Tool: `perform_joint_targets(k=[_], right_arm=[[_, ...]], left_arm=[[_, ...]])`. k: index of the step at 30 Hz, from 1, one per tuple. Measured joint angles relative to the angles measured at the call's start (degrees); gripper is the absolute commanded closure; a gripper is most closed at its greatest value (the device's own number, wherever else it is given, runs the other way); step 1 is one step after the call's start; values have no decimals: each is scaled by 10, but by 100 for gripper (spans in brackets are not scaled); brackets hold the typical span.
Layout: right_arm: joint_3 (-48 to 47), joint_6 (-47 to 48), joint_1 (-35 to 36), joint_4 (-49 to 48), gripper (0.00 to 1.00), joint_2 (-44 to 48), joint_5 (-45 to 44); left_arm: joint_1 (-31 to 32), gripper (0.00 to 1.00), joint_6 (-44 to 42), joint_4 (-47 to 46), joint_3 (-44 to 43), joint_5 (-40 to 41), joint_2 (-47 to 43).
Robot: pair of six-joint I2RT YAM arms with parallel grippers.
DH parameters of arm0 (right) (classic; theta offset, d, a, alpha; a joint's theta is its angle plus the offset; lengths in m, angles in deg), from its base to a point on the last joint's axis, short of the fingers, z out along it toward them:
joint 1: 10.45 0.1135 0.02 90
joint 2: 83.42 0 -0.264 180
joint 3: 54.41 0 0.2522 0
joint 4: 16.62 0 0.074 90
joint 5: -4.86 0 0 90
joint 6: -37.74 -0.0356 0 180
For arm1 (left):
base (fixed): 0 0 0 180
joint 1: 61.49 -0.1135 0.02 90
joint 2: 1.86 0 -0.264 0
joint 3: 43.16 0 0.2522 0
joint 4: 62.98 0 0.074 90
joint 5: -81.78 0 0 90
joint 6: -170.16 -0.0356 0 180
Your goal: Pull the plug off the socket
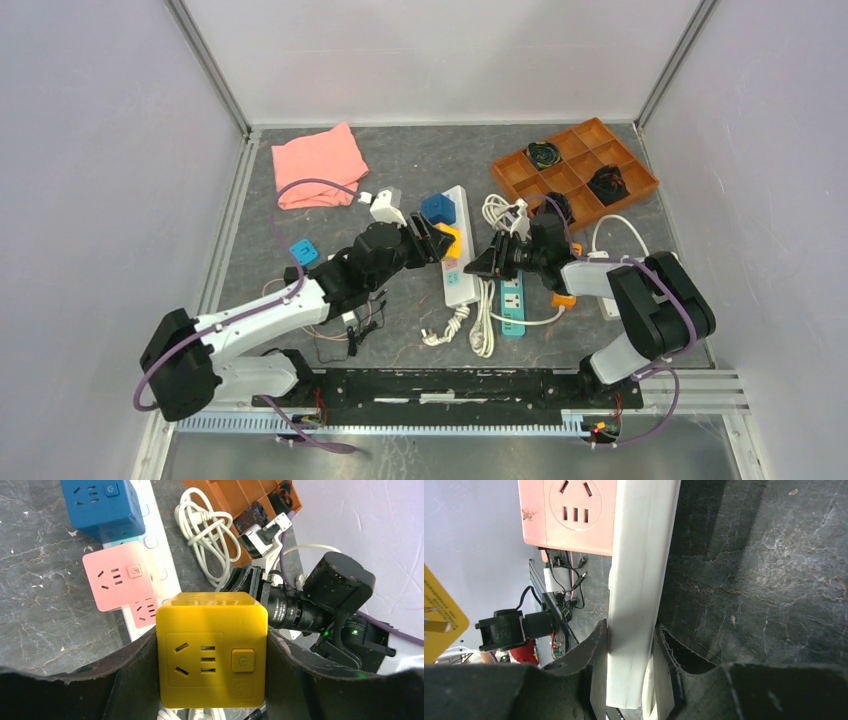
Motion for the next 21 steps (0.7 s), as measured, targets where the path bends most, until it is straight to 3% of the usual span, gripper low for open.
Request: perform_joint_targets(k=[5, 15, 18, 21], right_arm=[[-2, 4, 0, 4, 97, 0, 1], [-11, 41, 0, 16, 36, 0, -1], [-16, 68, -4, 26, 20, 0, -14], [-31, 92, -8, 28, 10, 4, -16]], left_arm=[[0, 98, -3, 24, -4, 15, -27], [-31, 98, -88, 143, -45, 50, -74], [-94, 98, -120, 176, -51, 36, -85], [-203, 98, -144, 207, -49, -8, -95]])
